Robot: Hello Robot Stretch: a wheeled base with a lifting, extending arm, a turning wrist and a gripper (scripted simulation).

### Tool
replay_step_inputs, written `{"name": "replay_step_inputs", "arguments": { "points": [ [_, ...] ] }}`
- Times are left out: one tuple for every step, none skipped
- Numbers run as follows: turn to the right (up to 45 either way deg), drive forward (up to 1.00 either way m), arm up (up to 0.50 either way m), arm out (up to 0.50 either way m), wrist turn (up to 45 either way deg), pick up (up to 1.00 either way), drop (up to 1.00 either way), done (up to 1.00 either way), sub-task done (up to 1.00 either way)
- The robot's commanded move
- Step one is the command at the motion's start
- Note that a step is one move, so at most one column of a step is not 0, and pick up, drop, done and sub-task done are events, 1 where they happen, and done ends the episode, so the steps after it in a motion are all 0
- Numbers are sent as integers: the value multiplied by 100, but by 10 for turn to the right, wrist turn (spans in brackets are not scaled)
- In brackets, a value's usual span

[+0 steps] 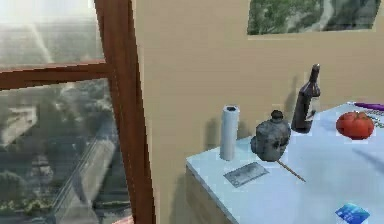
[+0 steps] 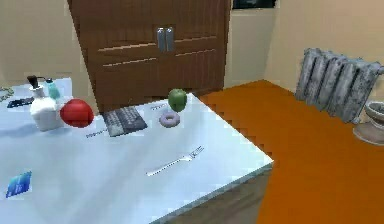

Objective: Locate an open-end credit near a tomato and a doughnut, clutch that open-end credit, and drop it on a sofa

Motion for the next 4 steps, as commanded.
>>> {"name": "replay_step_inputs", "arguments": {
  "points": [
    [-390,0,0,0,0,0,0,0,0],
    [0,0,50,0,0,0,0,0,0],
    [0,0,38,0,0,0,0,0,0],
    [0,0,0,28,0,0,0,0,0]
  ]
}}
